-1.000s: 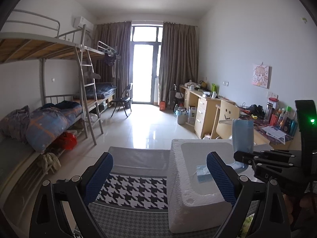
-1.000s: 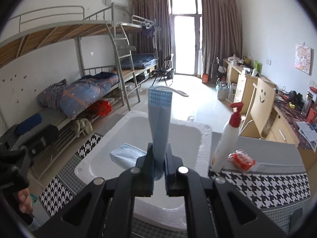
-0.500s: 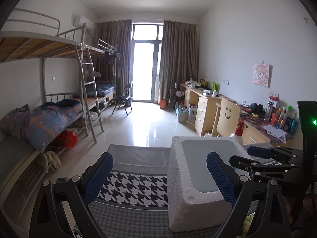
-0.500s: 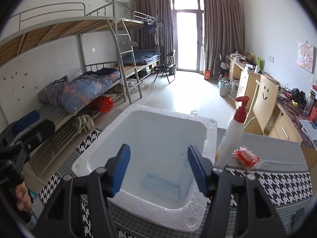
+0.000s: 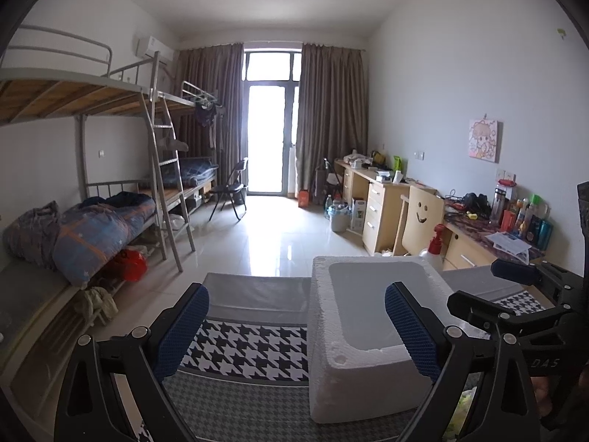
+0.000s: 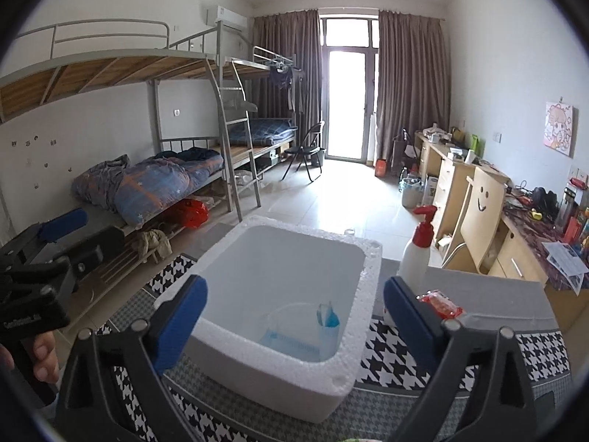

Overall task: Organize soft objects
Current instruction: 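Withdraw both tools from the box back toward the soft pile, then approach the grey sock and yellow mesh sleeve with both tools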

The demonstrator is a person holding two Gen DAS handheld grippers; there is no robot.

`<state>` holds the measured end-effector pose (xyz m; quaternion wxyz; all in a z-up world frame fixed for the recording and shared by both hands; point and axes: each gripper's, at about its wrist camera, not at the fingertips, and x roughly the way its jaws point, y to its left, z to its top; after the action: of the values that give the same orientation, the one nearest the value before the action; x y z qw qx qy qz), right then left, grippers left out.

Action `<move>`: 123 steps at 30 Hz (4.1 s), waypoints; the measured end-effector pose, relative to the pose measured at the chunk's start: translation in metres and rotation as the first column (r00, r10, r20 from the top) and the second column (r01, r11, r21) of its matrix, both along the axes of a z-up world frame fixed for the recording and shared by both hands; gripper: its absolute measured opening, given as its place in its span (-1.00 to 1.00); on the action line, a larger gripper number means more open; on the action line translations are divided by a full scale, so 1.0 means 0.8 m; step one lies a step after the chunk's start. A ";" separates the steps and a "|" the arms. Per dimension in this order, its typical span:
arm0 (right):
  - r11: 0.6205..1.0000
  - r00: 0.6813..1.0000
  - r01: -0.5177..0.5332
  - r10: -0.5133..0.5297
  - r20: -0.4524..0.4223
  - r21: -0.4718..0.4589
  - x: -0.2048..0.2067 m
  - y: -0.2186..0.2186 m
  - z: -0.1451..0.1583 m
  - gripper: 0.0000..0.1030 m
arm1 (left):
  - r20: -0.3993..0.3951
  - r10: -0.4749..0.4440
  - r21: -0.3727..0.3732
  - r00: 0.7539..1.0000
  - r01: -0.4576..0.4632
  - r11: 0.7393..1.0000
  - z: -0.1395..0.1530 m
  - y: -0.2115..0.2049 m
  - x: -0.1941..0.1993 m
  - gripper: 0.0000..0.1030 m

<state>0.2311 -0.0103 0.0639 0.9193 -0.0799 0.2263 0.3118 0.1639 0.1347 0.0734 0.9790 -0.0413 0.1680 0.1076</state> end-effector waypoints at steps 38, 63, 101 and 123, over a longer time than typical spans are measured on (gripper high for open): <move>0.996 0.993 0.048 -0.056 0.106 0.077 -0.081 -0.098 0.022 0.91 | 0.077 -0.141 0.048 0.987 0.137 0.989 0.016 -0.085 -0.059 0.98; 0.985 0.986 0.126 -0.137 0.093 0.116 -0.111 -0.161 -0.008 0.91 | 0.079 -0.254 0.006 0.964 0.255 0.967 -0.016 -0.124 -0.074 0.98; 0.965 0.967 0.255 -0.254 -0.011 0.066 -0.109 -0.211 -0.085 0.91 | -0.074 -0.342 -0.037 0.937 0.340 0.940 -0.095 -0.165 -0.041 0.98; 0.954 0.947 0.299 -0.294 -0.126 0.019 -0.091 -0.227 -0.128 0.91 | -0.228 -0.382 -0.067 0.895 0.377 0.924 -0.148 -0.190 0.002 0.98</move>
<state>0.1583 -0.1920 -0.0389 0.9416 -0.0085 0.2854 0.1785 0.1656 -0.0176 -0.0452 0.9536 -0.0050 0.2894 -0.0831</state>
